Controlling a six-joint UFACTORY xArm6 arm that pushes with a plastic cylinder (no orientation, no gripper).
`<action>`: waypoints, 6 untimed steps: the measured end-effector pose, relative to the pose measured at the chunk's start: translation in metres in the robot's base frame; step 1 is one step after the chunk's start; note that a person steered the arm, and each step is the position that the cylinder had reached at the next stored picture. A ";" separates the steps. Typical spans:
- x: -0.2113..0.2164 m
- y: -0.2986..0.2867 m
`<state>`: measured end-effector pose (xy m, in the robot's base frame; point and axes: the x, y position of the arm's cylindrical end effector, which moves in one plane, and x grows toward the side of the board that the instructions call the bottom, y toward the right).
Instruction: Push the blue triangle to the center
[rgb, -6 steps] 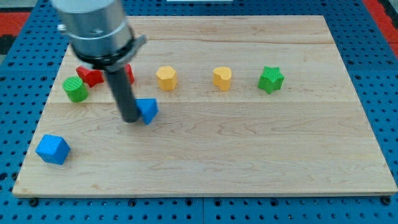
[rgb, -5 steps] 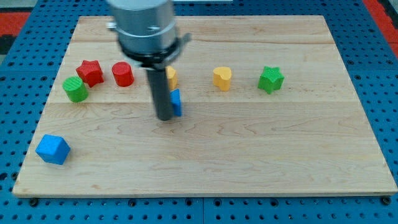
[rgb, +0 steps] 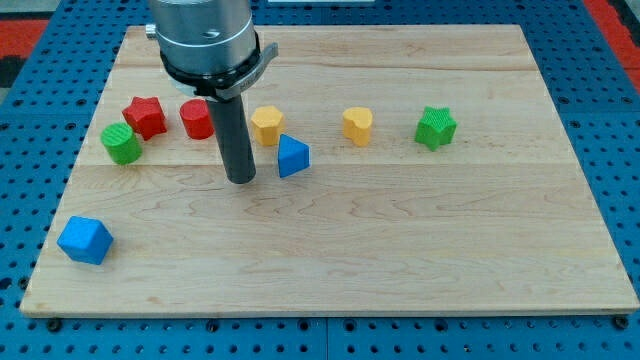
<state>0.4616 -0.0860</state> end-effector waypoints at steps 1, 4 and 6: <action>-0.014 0.028; 0.015 0.087; -0.017 0.117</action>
<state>0.4443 0.0307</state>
